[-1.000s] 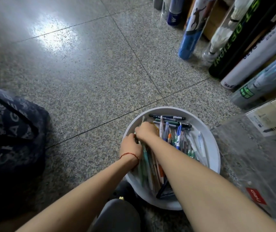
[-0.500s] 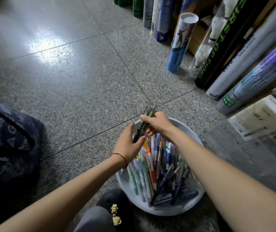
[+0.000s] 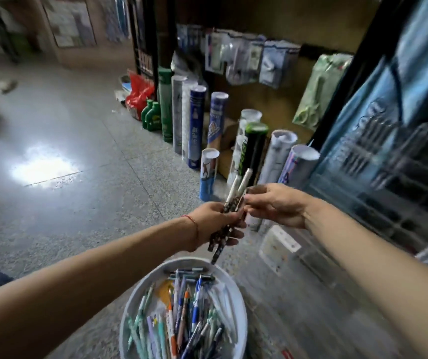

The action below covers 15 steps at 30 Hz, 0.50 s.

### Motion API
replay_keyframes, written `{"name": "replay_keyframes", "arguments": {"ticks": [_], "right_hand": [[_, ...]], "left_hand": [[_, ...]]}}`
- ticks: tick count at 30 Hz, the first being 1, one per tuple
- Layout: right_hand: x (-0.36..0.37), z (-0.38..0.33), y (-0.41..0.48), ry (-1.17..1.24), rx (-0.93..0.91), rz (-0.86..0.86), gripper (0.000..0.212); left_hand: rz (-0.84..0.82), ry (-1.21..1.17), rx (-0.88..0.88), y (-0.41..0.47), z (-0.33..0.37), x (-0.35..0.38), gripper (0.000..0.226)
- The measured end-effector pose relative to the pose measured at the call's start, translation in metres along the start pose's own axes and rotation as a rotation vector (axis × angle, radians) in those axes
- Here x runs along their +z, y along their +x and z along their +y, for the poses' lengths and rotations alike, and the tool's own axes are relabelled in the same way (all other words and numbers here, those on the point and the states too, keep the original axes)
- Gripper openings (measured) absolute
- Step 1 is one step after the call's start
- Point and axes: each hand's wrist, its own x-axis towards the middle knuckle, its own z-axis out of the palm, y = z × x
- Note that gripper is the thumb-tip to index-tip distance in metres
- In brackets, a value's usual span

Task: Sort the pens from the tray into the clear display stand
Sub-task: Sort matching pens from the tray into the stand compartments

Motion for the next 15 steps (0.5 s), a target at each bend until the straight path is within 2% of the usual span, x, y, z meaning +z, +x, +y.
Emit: {"name": "replay_keyframes", "arguments": {"ticks": [5, 8, 11, 15], "right_hand": [[-0.061, -0.036, -0.08, 0.002, -0.163, 0.157, 0.019], [-0.091, -0.046, -0.125, 0.09, -0.245, 0.244, 0.023], [-0.109, -0.049, -0.152, 0.088, -0.272, 0.354, 0.016], [-0.124, -0.053, -0.166, -0.114, -0.281, 0.521, 0.01]], "left_hand": [[-0.21, -0.167, -0.026, 0.002, 0.046, 0.081, 0.023], [-0.245, -0.157, 0.008, 0.002, 0.054, 0.128, 0.02], [-0.178, -0.142, 0.092, 0.009, 0.051, 0.166, 0.018], [-0.085, 0.107, 0.252, 0.022, 0.053, 0.2, 0.021]]}}
